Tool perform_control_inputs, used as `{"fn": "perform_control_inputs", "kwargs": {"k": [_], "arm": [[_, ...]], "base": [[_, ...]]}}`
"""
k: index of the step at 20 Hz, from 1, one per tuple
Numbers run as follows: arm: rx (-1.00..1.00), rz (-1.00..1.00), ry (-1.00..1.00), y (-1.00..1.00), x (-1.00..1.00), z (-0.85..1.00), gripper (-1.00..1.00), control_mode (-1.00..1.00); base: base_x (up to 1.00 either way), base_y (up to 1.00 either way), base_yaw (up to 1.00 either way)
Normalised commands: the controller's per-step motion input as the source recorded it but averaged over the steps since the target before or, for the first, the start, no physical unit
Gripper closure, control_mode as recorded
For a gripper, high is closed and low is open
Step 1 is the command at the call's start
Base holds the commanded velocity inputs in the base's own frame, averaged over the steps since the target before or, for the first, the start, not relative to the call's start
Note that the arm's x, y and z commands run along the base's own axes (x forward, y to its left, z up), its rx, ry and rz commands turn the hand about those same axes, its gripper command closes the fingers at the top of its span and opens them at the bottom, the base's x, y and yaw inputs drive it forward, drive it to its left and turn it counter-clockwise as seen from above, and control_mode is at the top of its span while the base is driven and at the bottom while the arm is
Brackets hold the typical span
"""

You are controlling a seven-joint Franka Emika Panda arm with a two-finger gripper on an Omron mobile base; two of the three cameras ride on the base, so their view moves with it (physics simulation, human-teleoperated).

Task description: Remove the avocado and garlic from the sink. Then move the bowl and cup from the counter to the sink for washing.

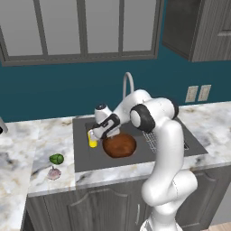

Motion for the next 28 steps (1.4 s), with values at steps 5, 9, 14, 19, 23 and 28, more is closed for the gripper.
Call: {"fn": "perform_control_inputs", "kwargs": {"k": [5, 9, 14, 19, 23, 28], "arm": [[0.0, 0.0, -0.04, -0.12, -0.17, 0.35, -1.0, -1.0], [0.02, 0.0, -0.01, -0.15, -0.16, 0.38, -1.0, -1.0], [0.03, 0.0, -0.01, -0.16, -0.16, 0.4, -1.0, -1.0], [0.06, 0.0, -0.02, -0.2, -0.19, 0.39, -1.0, -1.0], [0.08, 0.0, -0.05, -0.22, -0.2, 0.38, -1.0, -1.0], [0.04, 0.0, -0.04, -0.16, -0.23, 0.36, -1.0, -1.0]], "base": [[0.0, 0.0, 0.0], [0.0, 0.0, 0.0], [0.0, 0.0, 0.0], [0.0, 0.0, 0.0], [0.0, 0.0, 0.0], [0.0, 0.0, 0.0]]}}
